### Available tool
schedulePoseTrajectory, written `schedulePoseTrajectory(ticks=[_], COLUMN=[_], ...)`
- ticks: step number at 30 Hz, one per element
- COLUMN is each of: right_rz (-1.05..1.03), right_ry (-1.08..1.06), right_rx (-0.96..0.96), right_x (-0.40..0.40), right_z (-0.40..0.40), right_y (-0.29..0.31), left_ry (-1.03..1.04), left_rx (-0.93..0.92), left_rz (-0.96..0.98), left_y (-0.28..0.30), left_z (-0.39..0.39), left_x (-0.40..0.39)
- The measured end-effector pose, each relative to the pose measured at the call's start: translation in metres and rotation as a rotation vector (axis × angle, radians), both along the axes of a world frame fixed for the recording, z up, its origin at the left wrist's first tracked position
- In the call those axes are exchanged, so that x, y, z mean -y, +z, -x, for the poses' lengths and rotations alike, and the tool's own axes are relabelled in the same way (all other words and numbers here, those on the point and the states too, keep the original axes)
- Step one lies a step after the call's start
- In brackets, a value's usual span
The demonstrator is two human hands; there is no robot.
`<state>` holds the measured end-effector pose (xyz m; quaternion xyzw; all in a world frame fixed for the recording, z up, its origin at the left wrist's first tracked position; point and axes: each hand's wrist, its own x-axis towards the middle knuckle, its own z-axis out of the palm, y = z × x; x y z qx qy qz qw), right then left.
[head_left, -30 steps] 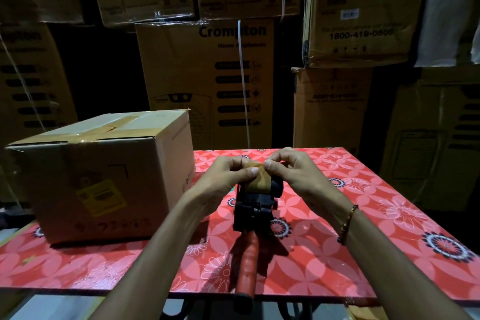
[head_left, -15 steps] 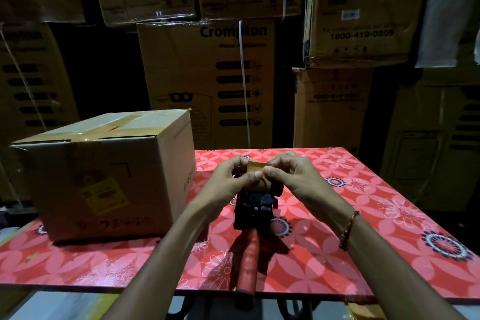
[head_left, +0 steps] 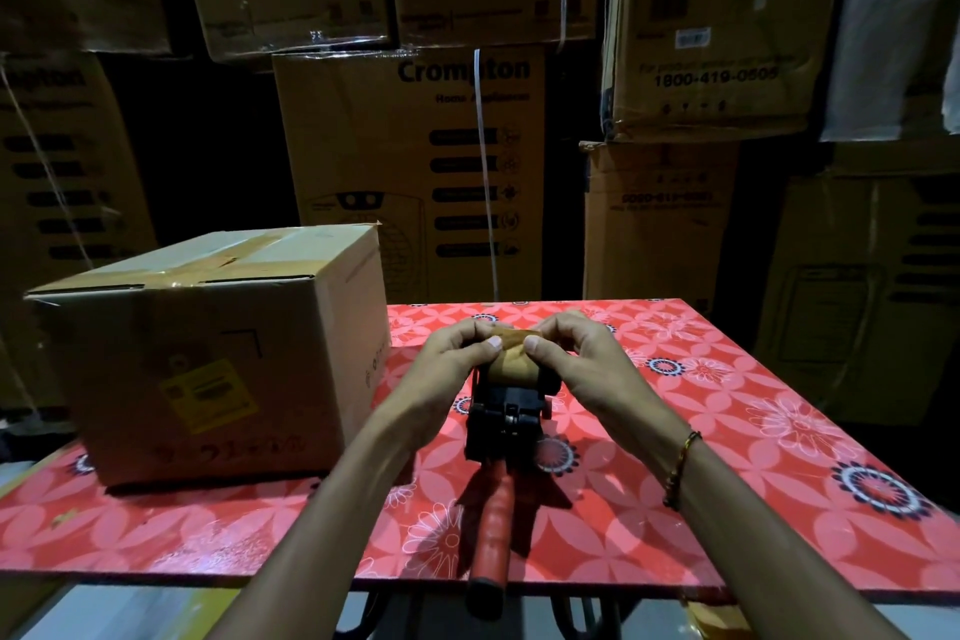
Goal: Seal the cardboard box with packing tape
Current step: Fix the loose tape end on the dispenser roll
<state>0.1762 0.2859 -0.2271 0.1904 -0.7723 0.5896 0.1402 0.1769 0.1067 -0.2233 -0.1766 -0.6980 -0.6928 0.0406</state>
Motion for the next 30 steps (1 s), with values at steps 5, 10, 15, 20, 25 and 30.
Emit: schedulePoseTrajectory(ticks=[5,10,15,20,25,30], right_rz=[0.003,0.024,0.080,0.065,0.127,0.298], right_ry=[-0.017,-0.038,-0.063,-0.098,-0.120,-0.133], right_rx=[0.010,0.003,-0.014,-0.038,0.013,0.056], right_x=[0.002,0.003,0.006,0.009,0.012,0.008], right_z=[-0.001,-0.001,-0.005,-0.004,-0.002,-0.012], right_y=[0.001,-0.002,-0.003,-0.003,-0.005,-0.013], left_ry=[0.065,0.155,0.230,0.263,0.309,0.369], left_rx=[-0.029,-0.044,-0.019,-0.016,-0.049,0.000], left_rz=[0.029,0.020,0.007,-0.029,0.006,-0.055], left_y=[-0.003,-0.004,-0.005,-0.004,-0.004,-0.007], left_z=[-0.002,-0.004,-0.007,-0.009,-0.005,-0.004], left_x=[-0.005,-0.011,-0.019,-0.025,-0.024,-0.016])
